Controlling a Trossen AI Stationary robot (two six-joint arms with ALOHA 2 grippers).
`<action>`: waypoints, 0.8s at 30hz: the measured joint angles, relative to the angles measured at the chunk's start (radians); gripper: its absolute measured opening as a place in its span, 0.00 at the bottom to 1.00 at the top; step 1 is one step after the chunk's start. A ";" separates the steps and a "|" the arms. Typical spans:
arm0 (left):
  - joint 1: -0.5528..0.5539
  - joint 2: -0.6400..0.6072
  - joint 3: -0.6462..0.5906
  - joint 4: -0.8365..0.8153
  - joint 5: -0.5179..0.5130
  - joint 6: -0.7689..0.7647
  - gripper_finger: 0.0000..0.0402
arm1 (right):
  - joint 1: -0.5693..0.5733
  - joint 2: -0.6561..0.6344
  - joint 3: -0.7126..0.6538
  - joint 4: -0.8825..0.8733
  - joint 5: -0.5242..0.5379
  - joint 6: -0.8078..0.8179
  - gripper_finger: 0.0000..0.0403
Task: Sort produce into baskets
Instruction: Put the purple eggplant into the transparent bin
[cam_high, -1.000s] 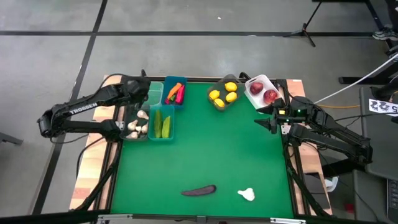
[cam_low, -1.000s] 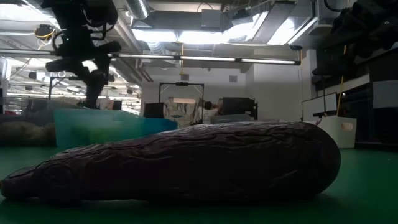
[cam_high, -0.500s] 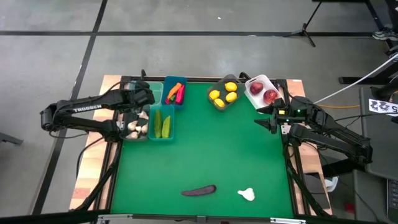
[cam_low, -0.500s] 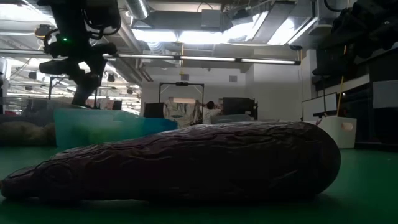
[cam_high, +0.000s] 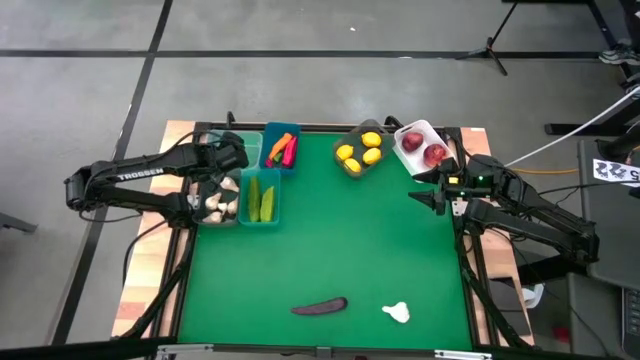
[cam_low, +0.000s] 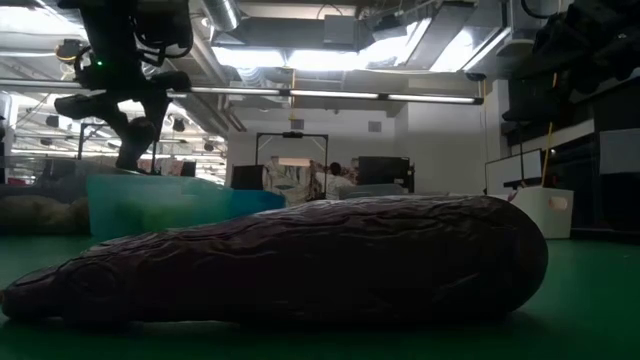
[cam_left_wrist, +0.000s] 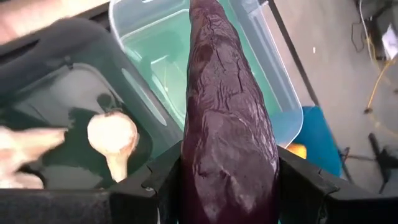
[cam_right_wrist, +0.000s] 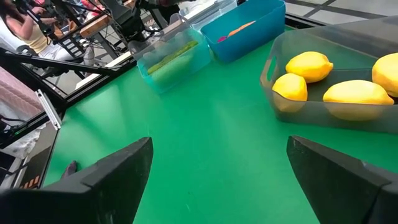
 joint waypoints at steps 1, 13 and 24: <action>0.000 0.000 0.000 -0.001 0.000 -0.030 0.48 | 0.000 0.000 0.000 0.000 0.000 0.001 0.92; 0.025 0.022 0.000 0.198 -0.025 0.008 0.48 | 0.000 0.000 0.000 0.001 0.121 0.003 0.92; 0.045 0.052 0.000 0.345 -0.021 0.400 0.48 | 0.000 0.000 0.000 -0.013 0.147 0.035 0.92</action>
